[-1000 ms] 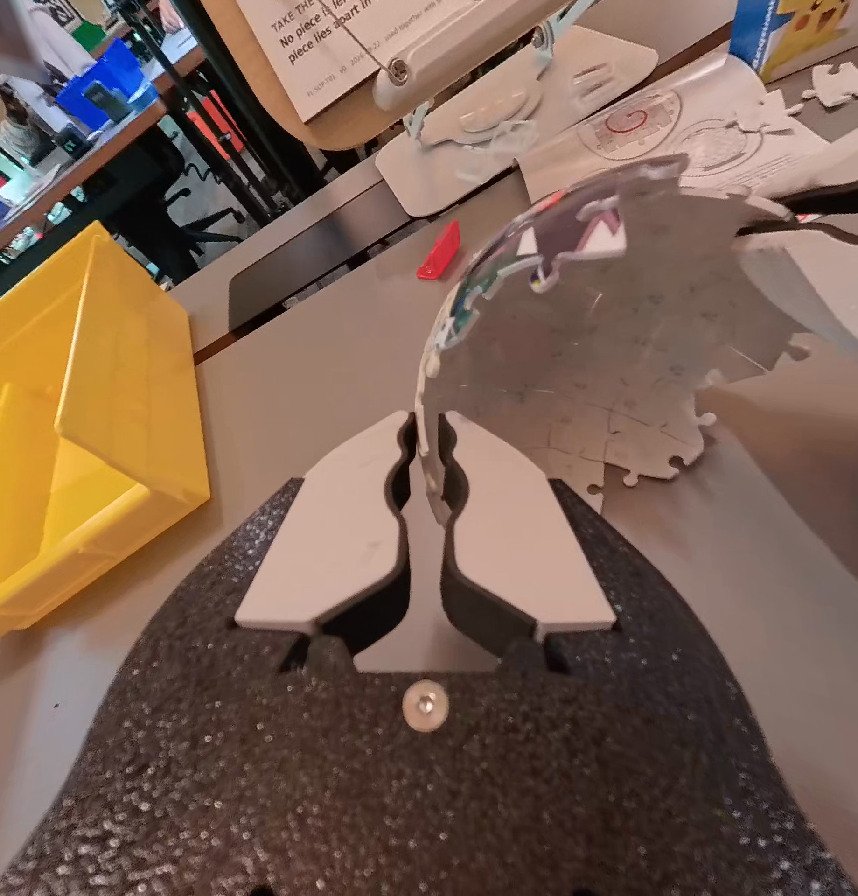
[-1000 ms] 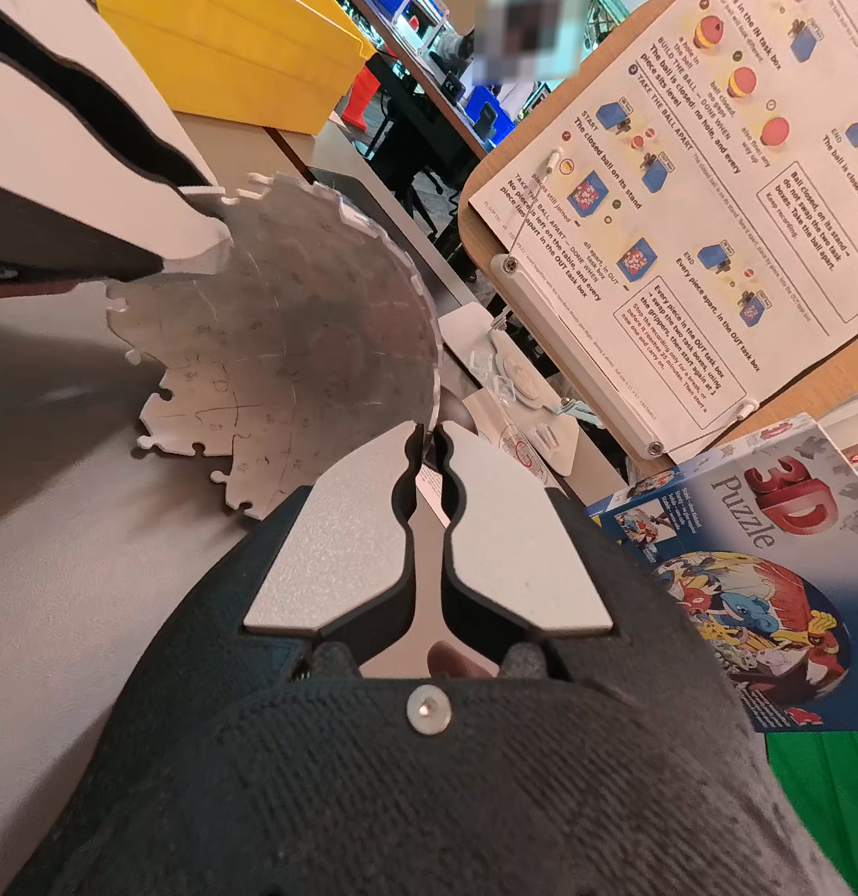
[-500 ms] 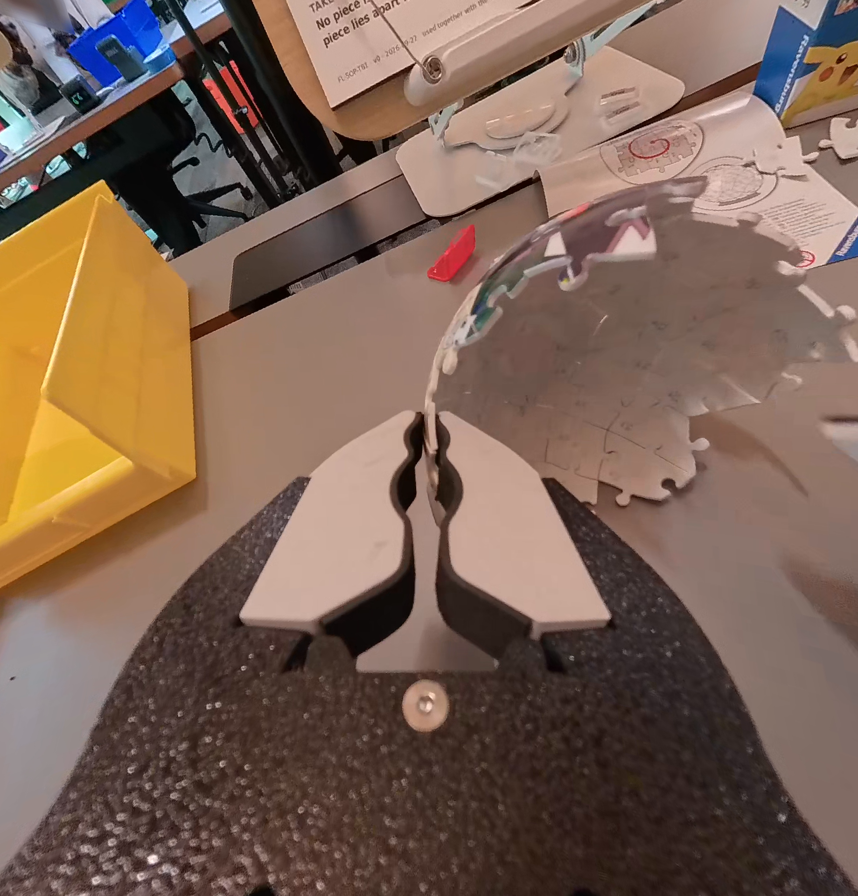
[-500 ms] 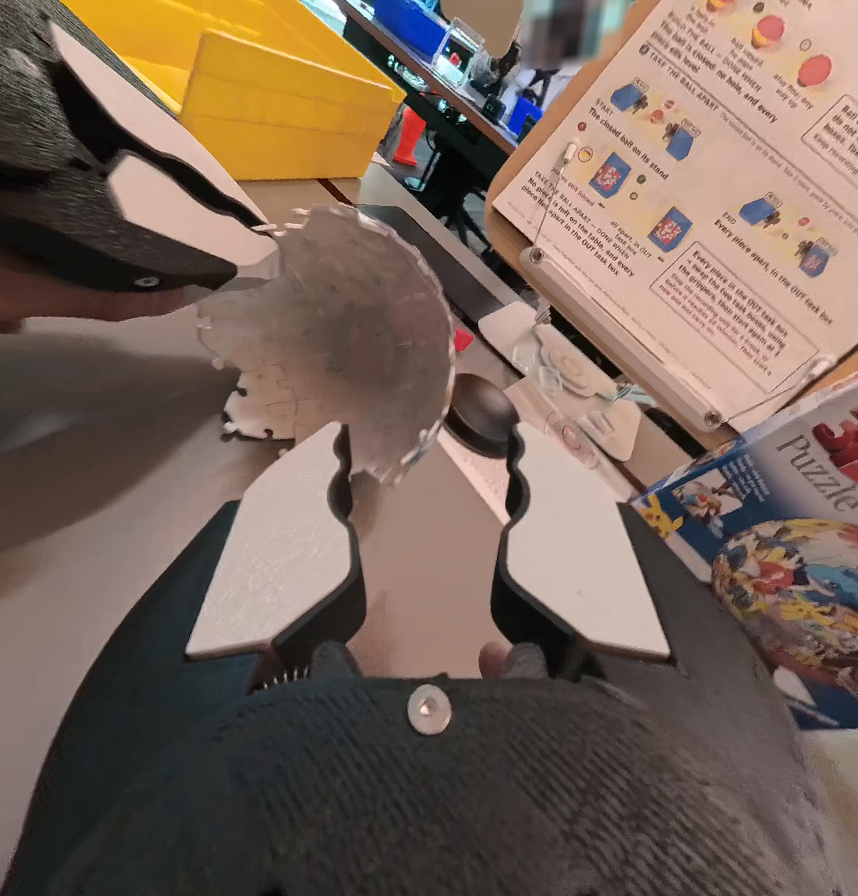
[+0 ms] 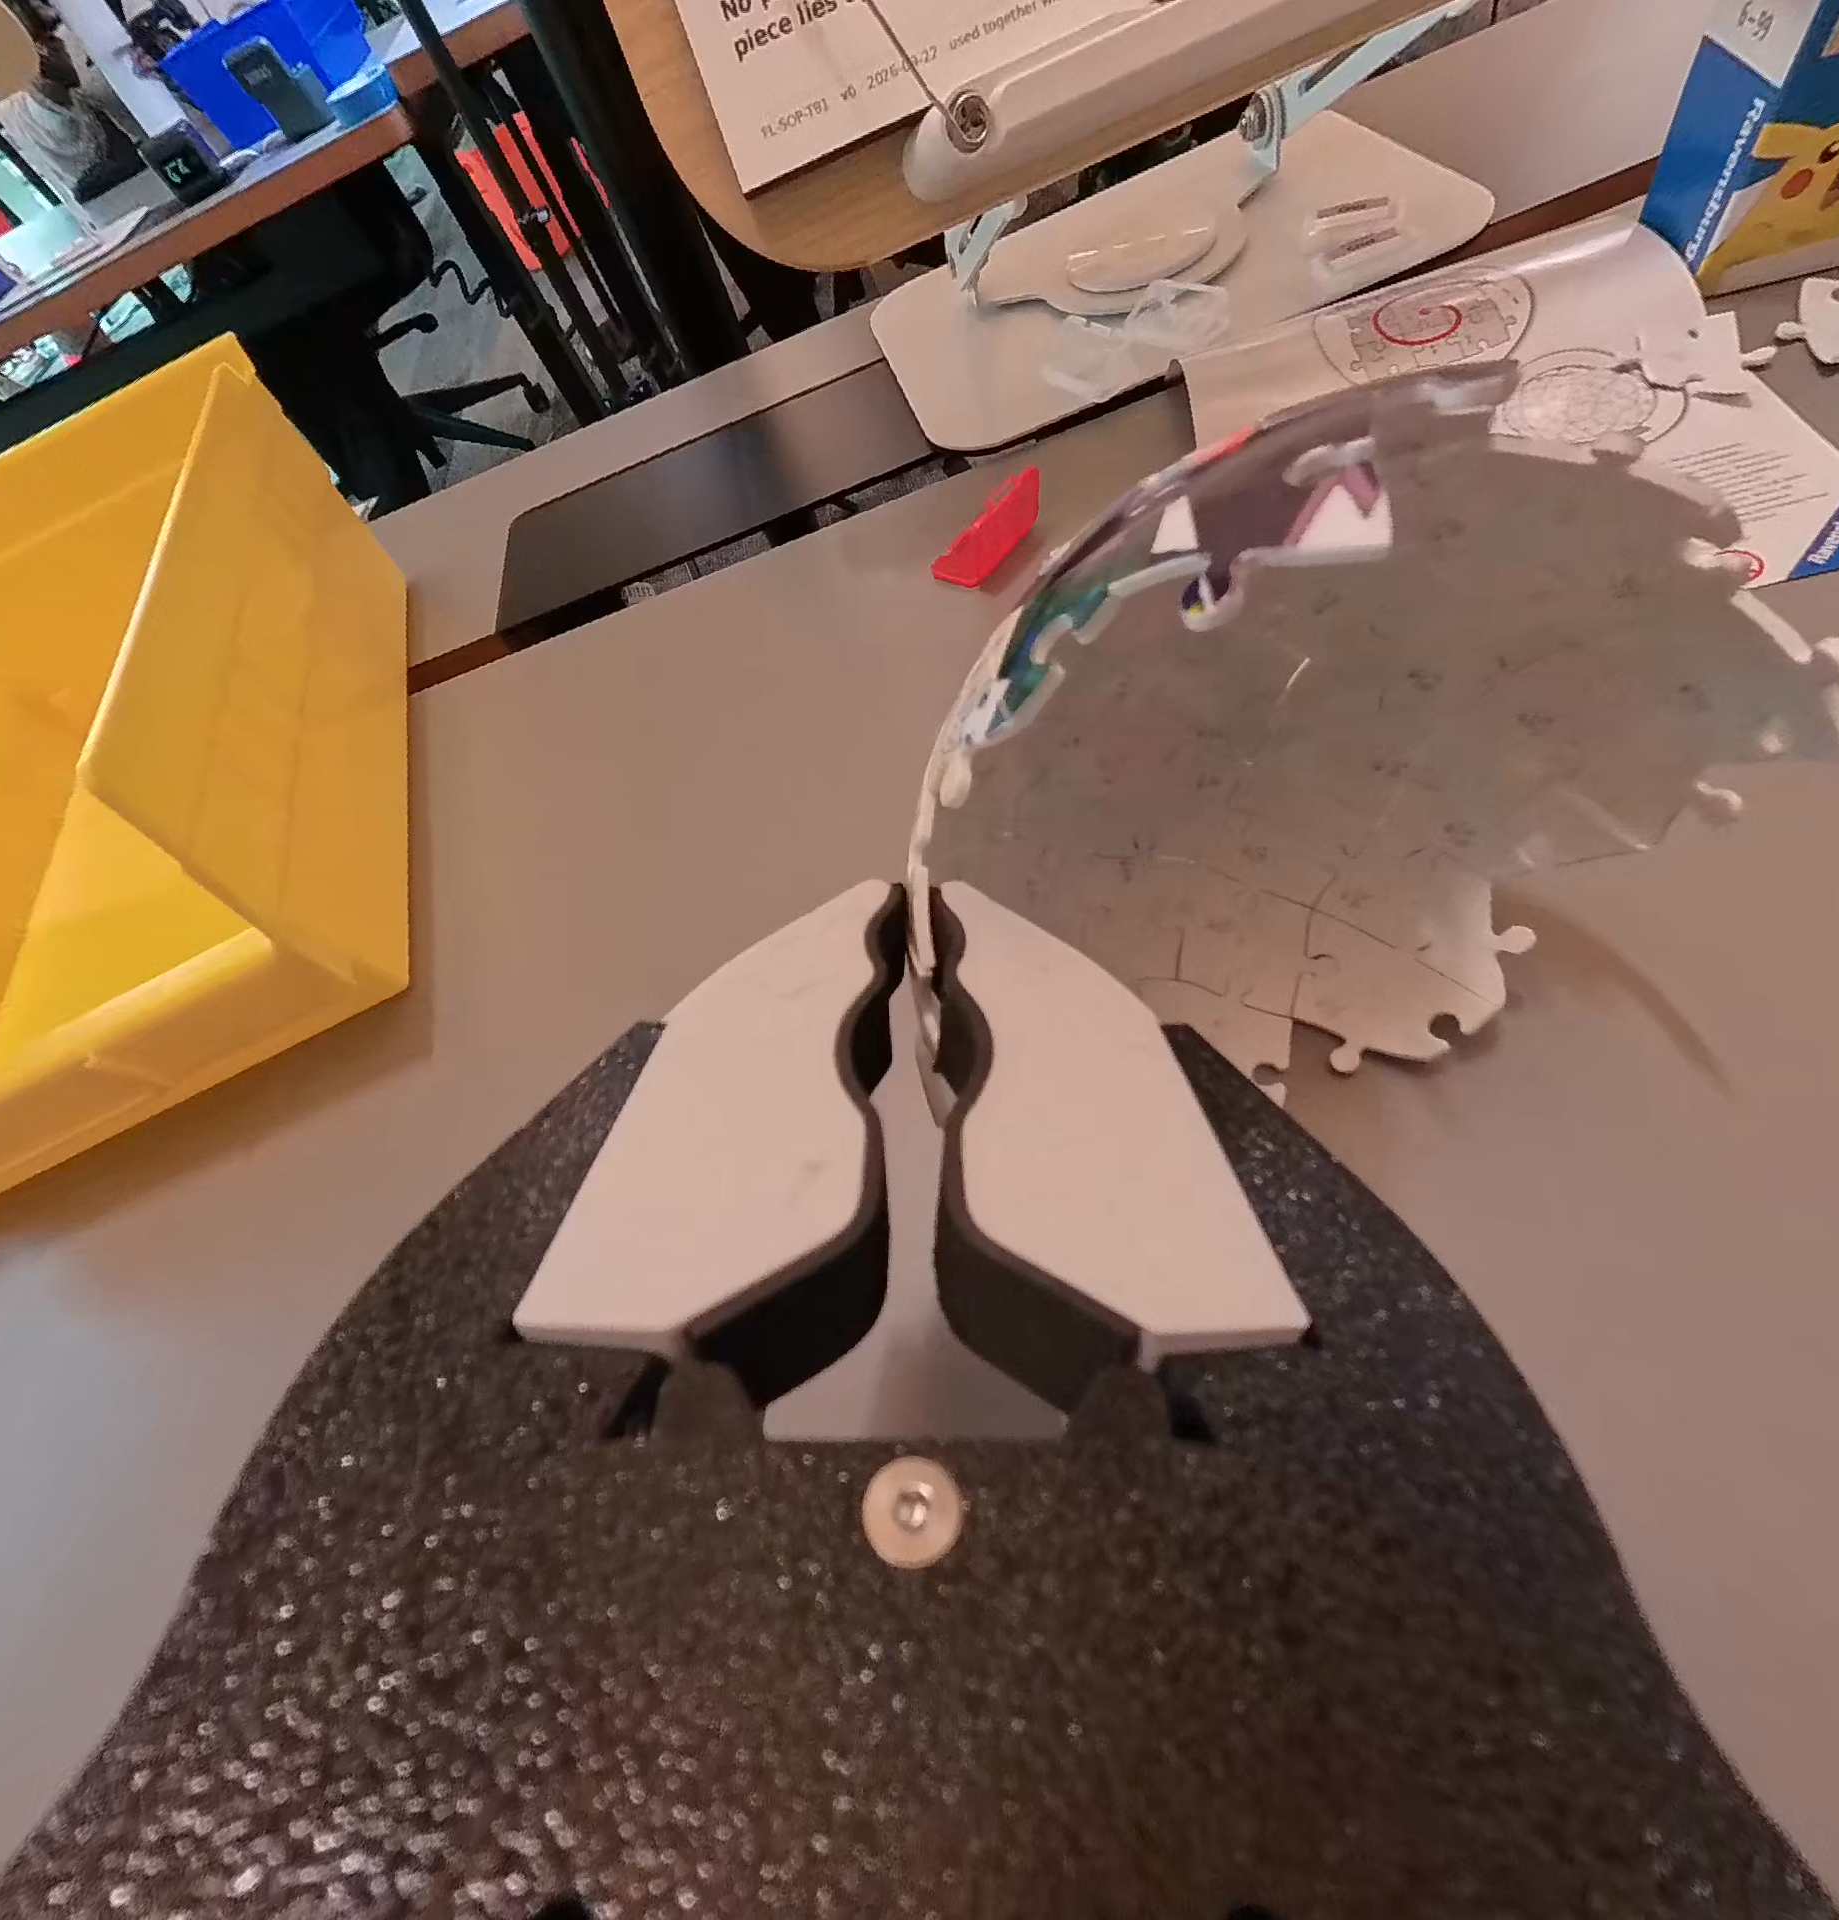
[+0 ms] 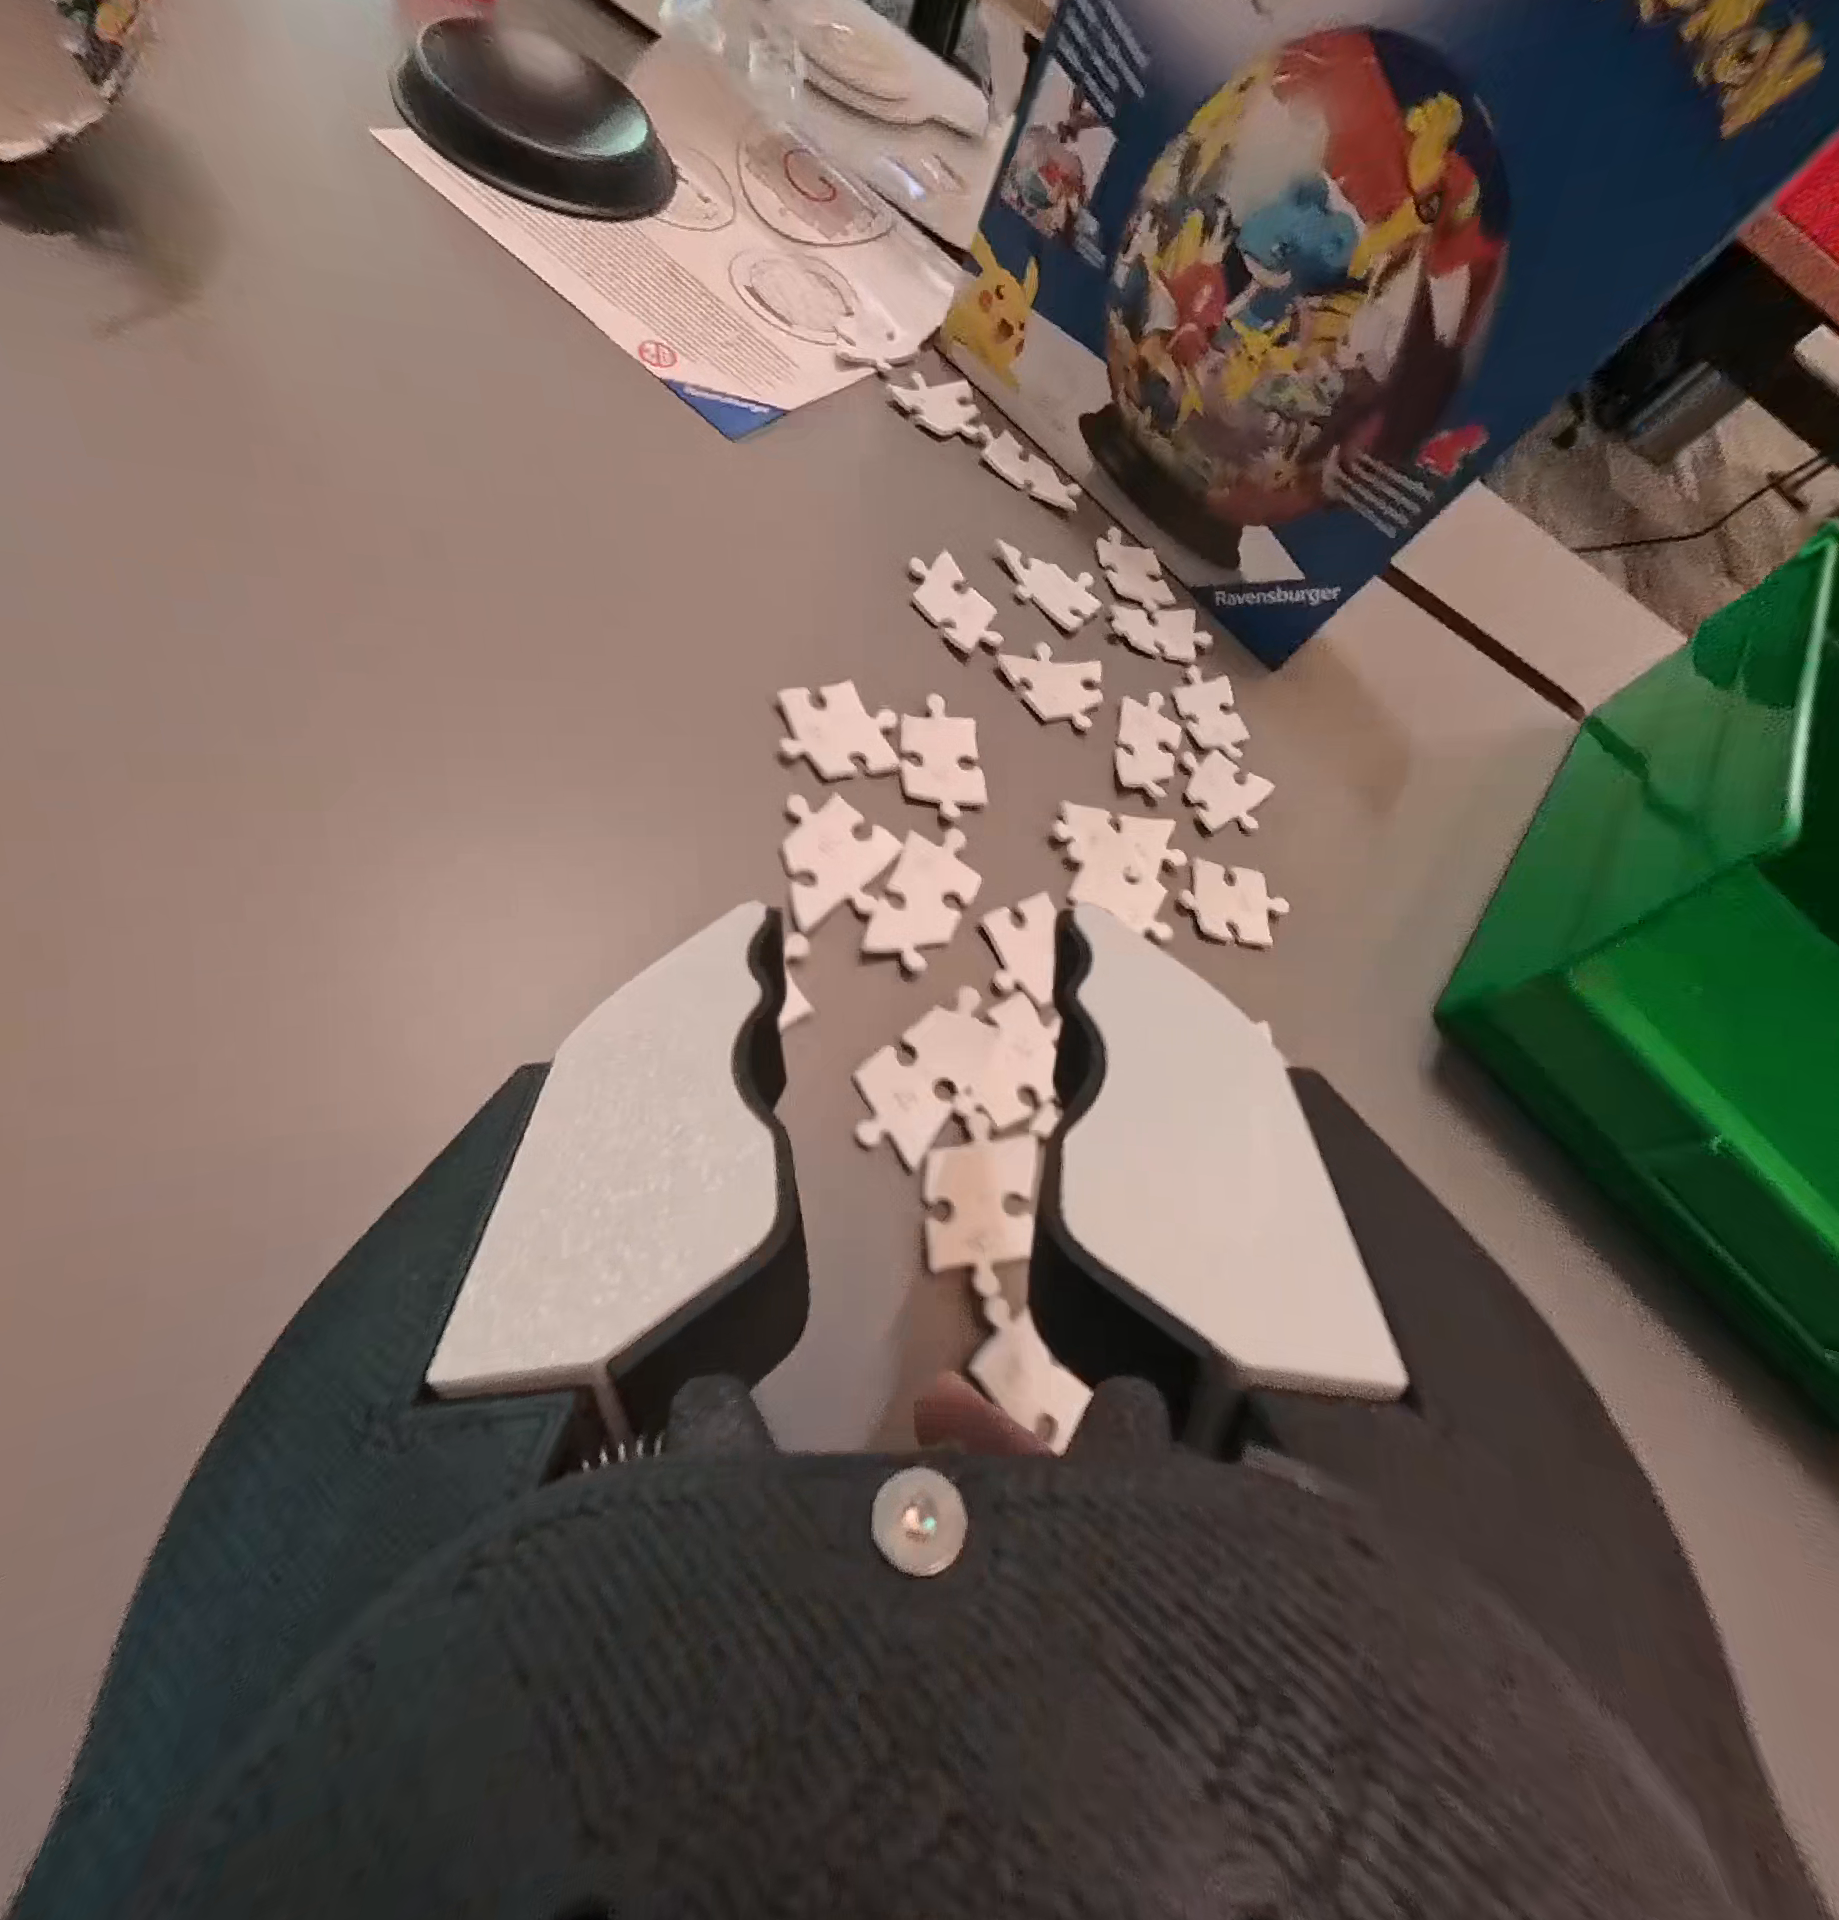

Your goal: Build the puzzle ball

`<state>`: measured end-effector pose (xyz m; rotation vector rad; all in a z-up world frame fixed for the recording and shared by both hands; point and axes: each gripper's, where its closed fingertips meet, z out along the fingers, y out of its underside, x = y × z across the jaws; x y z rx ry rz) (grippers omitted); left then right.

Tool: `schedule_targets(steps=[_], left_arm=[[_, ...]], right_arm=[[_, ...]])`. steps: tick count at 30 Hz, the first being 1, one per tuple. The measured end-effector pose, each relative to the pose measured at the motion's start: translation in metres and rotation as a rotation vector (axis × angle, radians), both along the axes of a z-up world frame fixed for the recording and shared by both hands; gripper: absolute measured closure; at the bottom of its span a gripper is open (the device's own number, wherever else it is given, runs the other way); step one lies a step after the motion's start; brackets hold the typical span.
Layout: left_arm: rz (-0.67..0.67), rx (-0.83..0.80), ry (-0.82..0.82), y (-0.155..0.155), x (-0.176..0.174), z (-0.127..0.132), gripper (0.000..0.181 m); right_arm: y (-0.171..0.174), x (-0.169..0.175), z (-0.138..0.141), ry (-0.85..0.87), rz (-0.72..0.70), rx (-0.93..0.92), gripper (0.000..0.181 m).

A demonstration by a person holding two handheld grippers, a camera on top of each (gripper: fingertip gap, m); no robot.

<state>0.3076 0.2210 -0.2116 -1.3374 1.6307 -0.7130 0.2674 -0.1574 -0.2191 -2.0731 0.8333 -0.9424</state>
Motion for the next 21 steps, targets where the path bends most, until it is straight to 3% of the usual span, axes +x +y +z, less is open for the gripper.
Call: schedule_targets(steps=[3,13,21], left_arm=[[0.007,0.002,0.003,0.001,0.0,-0.001,0.179],[0.03,0.024,0.012,0.0,0.0,0.0,0.178],[0.047,0.04,0.003,0.001,0.003,0.0,0.178]], right_arm=[[-0.015,0.001,0.003,-0.007,0.024,0.013,0.148],[-0.002,0.045,-0.007,0.046,0.169,-0.115,0.151],[0.004,0.09,0.005,0.01,0.168,-0.051,0.157]])
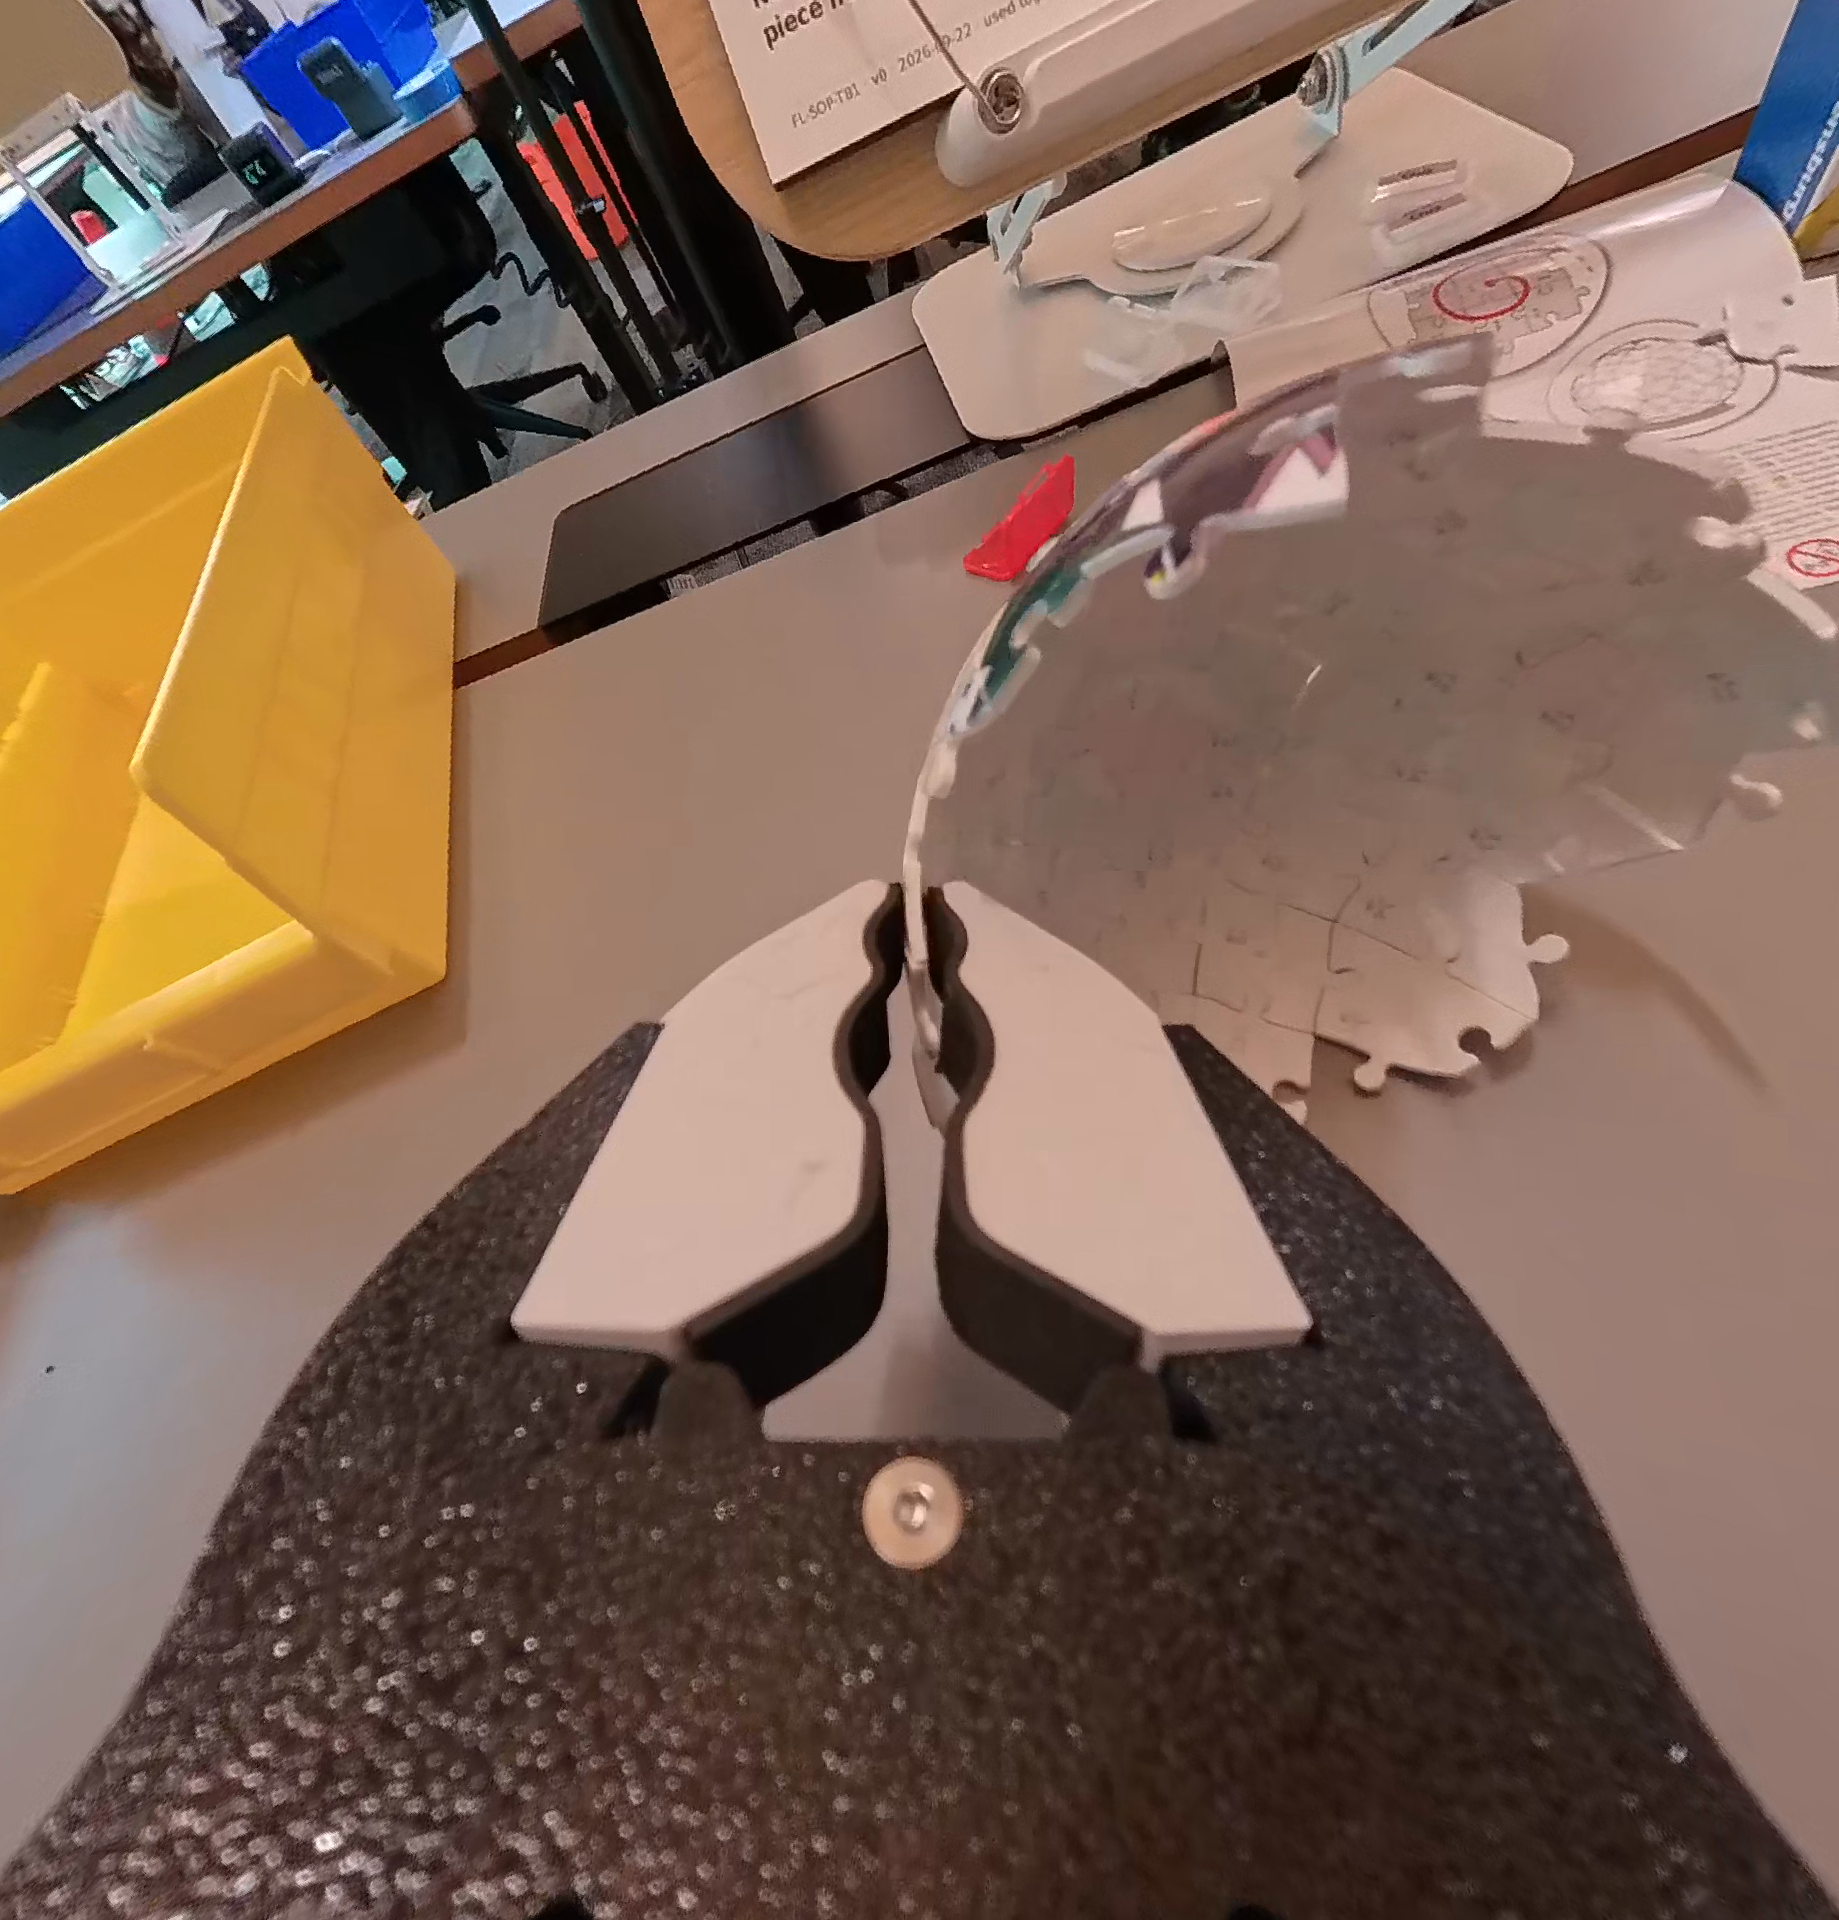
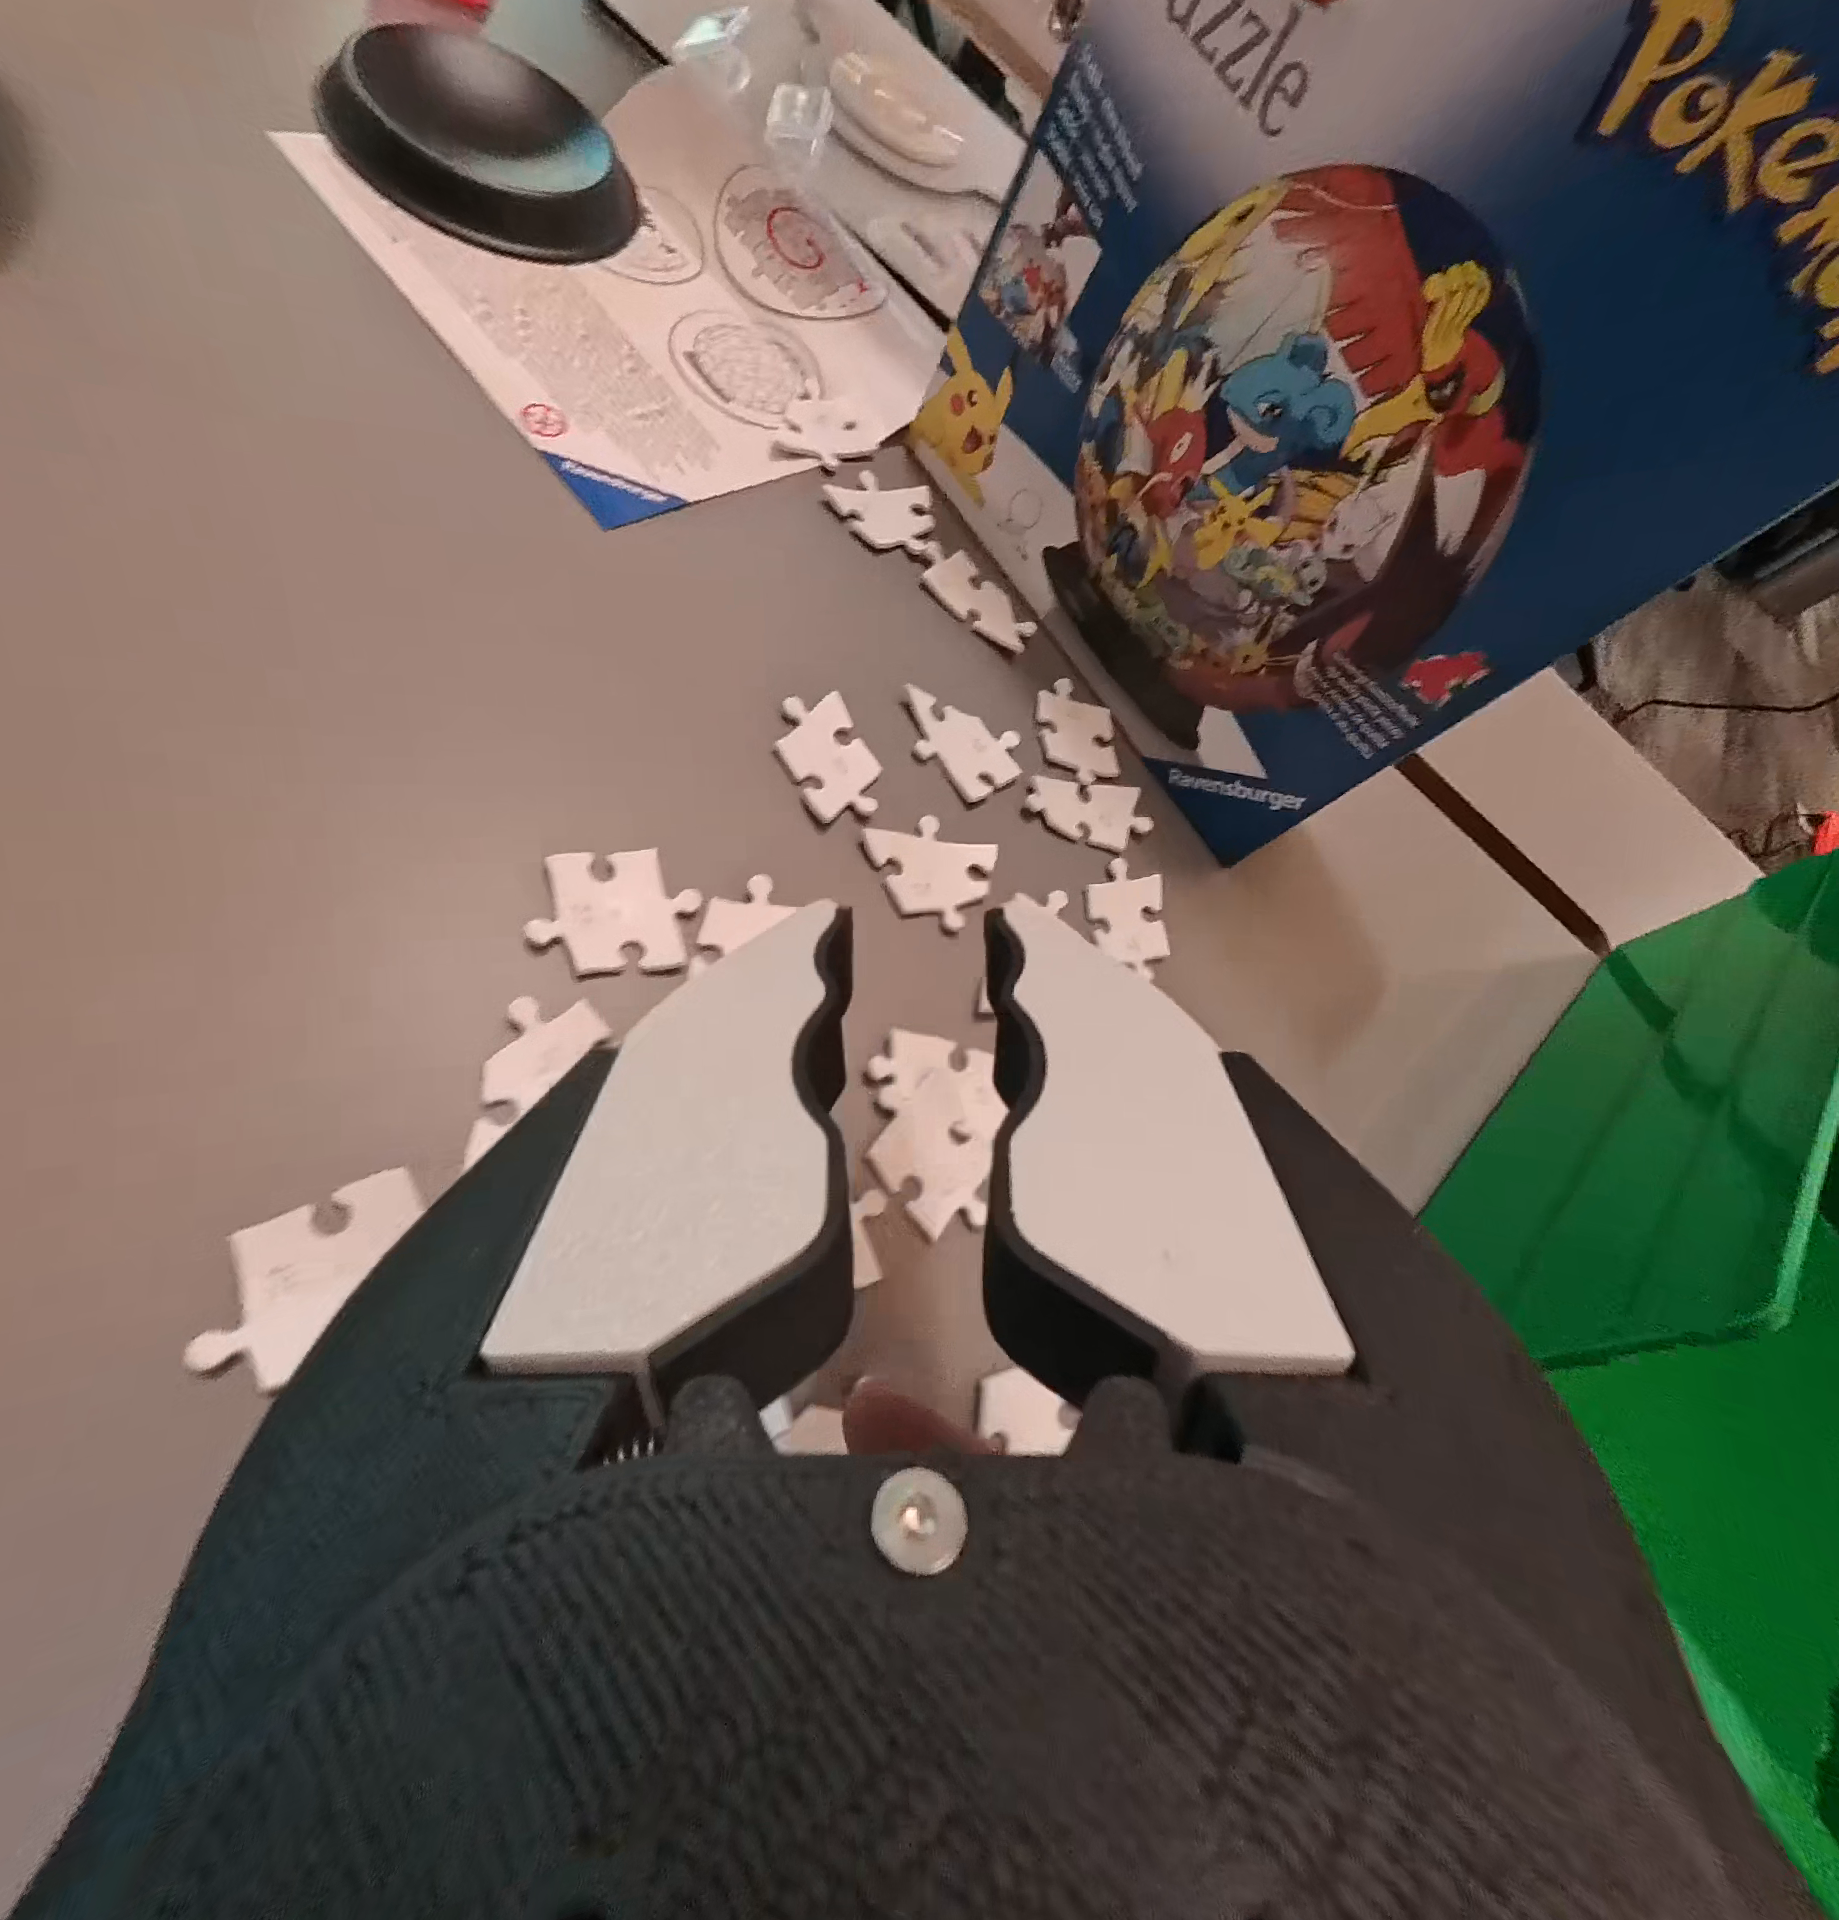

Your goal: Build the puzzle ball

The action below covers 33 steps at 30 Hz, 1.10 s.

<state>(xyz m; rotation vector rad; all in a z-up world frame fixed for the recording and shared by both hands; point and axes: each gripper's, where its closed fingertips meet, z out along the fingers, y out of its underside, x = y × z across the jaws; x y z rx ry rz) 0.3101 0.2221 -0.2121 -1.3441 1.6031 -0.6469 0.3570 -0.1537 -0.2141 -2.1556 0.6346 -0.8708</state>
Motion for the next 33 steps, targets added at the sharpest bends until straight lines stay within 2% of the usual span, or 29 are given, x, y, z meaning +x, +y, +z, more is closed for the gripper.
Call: schedule_targets(steps=[10,15,21,25,33], left_arm=[[0.005,-0.003,0.0,0.001,0.004,-0.001,0.178],[-0.004,0.009,0.007,0.0,0.006,0.0,0.178],[-0.008,0.031,0.013,-0.001,0.01,0.001,0.178],[-0.011,0.036,0.017,-0.002,0.011,0.001,0.178],[-0.02,0.045,0.021,-0.003,0.011,0.002,0.178]], right_arm=[[-0.022,0.044,0.005,-0.021,-0.068,0.047,0.157],[-0.048,0.053,0.001,-0.021,-0.148,0.071,0.157],[-0.06,0.052,-0.007,0.016,-0.18,0.098,0.157],[-0.058,0.053,-0.014,0.05,-0.182,0.101,0.157],[-0.045,0.048,-0.026,0.12,-0.06,0.031,0.156]])
